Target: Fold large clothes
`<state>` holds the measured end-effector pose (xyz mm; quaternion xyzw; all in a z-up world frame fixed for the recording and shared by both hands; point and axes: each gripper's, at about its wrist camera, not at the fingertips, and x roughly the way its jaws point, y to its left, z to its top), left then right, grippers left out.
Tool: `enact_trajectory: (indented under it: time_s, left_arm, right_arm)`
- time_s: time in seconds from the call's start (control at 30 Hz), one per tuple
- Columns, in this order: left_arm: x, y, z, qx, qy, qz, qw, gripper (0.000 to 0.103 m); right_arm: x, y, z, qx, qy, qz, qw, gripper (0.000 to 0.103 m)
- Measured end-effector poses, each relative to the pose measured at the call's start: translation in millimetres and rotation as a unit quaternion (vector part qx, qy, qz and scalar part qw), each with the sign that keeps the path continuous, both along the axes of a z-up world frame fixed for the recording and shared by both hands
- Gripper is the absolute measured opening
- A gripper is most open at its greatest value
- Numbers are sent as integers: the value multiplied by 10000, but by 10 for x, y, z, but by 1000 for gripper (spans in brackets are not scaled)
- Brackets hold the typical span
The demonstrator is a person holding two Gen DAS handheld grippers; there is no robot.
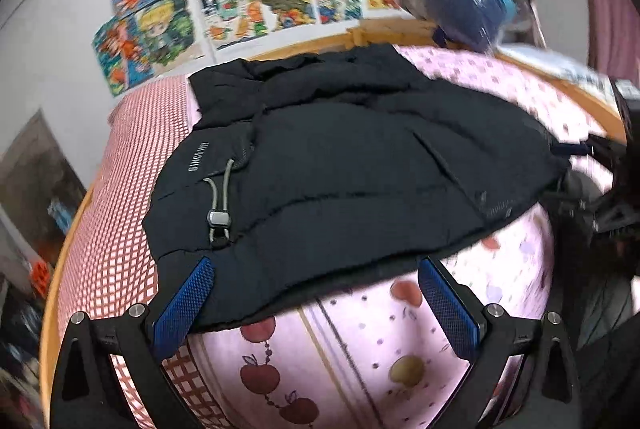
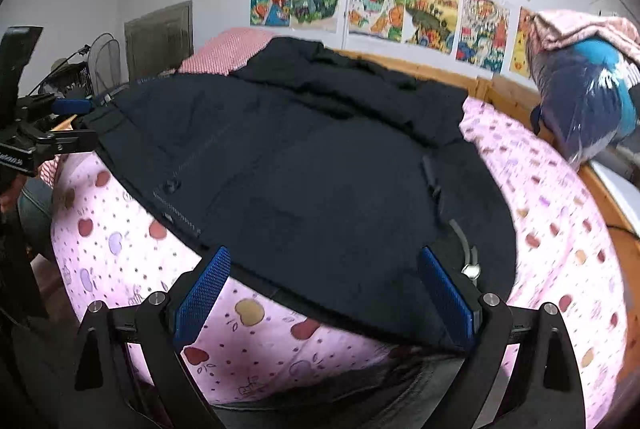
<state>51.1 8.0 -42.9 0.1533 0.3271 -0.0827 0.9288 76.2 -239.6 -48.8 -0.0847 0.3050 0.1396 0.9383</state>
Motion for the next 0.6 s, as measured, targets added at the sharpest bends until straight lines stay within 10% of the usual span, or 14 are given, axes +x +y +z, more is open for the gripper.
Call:
enact_trajectory:
  time_s: [0.43, 0.6]
  left_arm:
    - [38, -64, -209, 348, -178, -33, 9992, 103]
    - [27, -83, -278, 403, -330, 86, 9986, 103]
  right_arm:
    - [93, 24, -230, -28, 396, -257, 9989, 92]
    - [161, 92, -268, -772, 468, -287, 9955, 92]
